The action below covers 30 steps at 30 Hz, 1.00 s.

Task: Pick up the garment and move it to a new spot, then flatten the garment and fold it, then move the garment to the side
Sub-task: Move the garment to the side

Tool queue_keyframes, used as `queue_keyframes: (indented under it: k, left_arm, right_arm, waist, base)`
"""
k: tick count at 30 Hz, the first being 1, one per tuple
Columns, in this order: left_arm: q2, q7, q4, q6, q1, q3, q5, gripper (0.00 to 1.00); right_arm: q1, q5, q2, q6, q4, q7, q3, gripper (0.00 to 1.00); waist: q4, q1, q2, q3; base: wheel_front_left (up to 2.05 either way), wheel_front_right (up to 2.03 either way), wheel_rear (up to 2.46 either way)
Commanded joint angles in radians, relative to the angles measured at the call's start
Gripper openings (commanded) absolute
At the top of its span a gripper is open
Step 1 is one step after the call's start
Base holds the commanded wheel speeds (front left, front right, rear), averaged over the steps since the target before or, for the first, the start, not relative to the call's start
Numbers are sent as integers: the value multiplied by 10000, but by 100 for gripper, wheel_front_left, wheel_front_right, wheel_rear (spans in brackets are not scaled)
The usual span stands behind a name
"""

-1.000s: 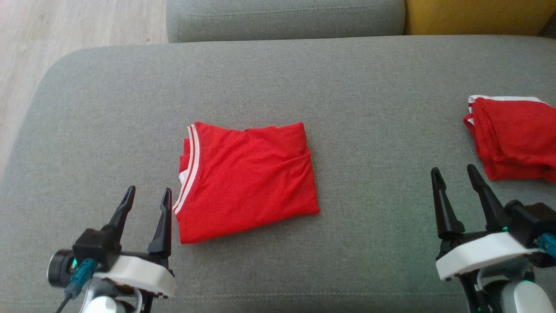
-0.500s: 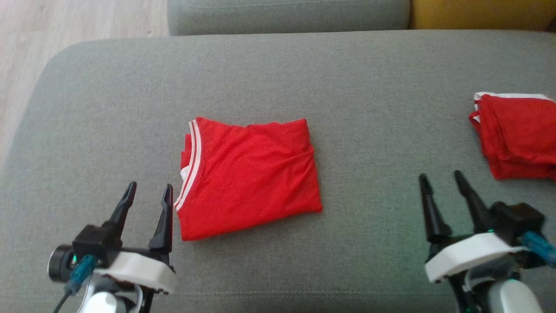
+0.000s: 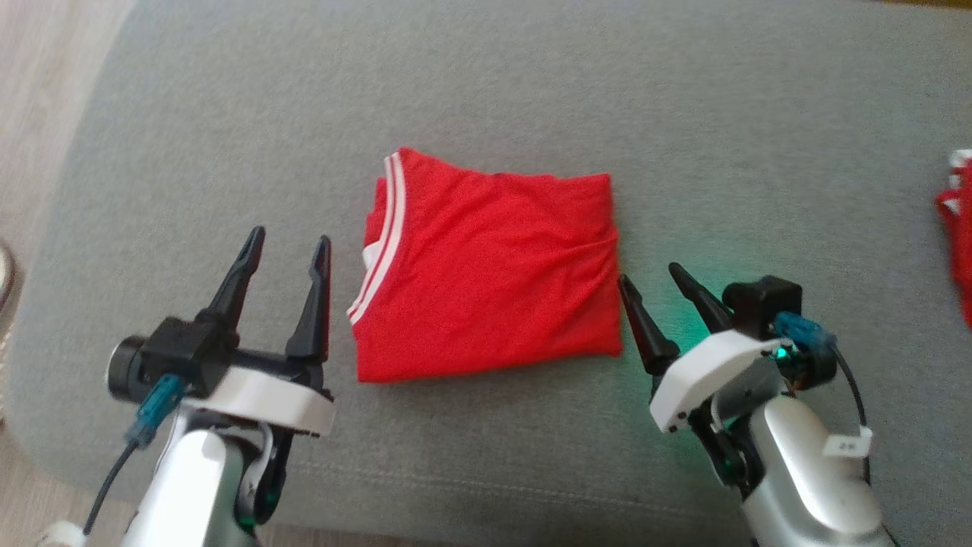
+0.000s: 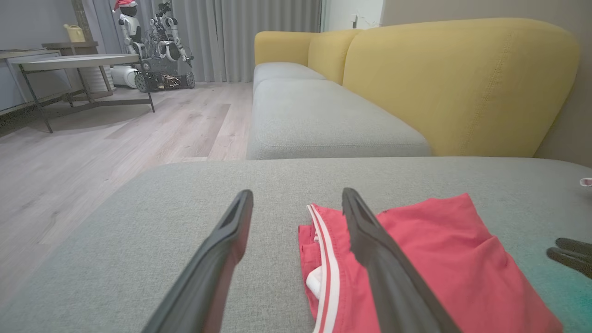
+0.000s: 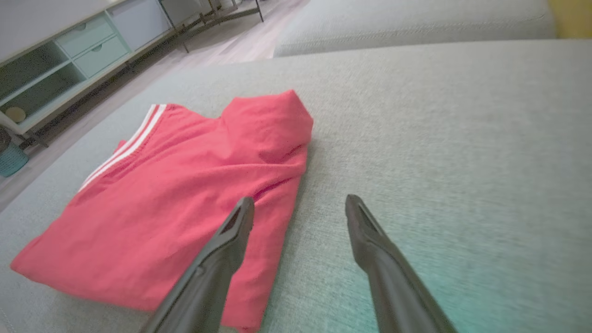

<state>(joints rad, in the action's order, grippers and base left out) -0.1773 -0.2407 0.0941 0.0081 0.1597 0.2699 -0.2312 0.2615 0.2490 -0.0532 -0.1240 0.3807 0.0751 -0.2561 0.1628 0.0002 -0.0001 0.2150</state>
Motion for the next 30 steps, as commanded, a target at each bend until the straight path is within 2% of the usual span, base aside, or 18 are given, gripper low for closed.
queue_keyframes:
  k: [1, 7, 8, 9, 10, 14, 19, 26, 27, 30]
  left_arm:
    - [-105, -105, -242, -29, 461, -341, 8, 100]
    - [40, -187, 20, -108, 755, -323, 73, 100]
    - [62, -193, 48, -112, 773, -333, 82, 100]
    - [83, -197, 72, -115, 784, -345, 88, 100]
    - [98, -201, 98, -119, 788, -360, 96, 100]
    - [92, -206, 45, -117, 756, -520, 148, 100]
    - [-38, -208, -68, -175, 646, -646, 247, 100]
    - [-295, -209, -328, -200, 651, -779, 351, 100]
    - [-295, -209, -328, -200, 651, -779, 351, 100]
    - [-431, -176, -451, -262, 742, -733, 406, 100]
  right_arm:
    - [337, 112, 24, -67, -132, -152, -286, 100]
    - [1066, 669, 27, -67, 1302, 88, -870, 100]
    - [1166, 796, 27, -67, 1463, 149, -974, 90]
    - [1253, 860, 28, -67, 1631, 234, -1052, 41]
    - [1334, 940, 28, -67, 1739, 244, -1122, 0]
    - [1540, 1138, 28, -67, 1904, 159, -1291, 0]
    - [1677, 1032, -11, -67, 1560, -81, -1228, 0]
    - [1741, 632, -795, -67, 444, 48, -528, 0]
    - [1741, 632, -795, -67, 444, 48, -528, 0]
    - [1787, 497, -1213, -67, -102, 273, 64, 0]
  waist:
    - [362, -2, 1, 339]
    - [557, -2, 1, 548]
    - [555, -2, 1, 564]
    - [544, -2, 1, 570]
    - [522, -2, 1, 566]
    - [263, -2, 1, 507]
    - [-382, -2, 1, 514]
    - [-1652, -2, 1, 814]
    - [-1652, -2, 1, 814]
    - [-2157, -2, 1, 1061]
  base:
    - [0, 0, 0]
    - [0, 0, 0]
    - [0, 0, 0]
    - [0, 0, 0]
    - [0, 0, 0]
    - [0, 0, 0]
    - [0, 0, 0]
    - [0, 0, 0]
    - [0, 0, 0]
    - [0, 0, 0]
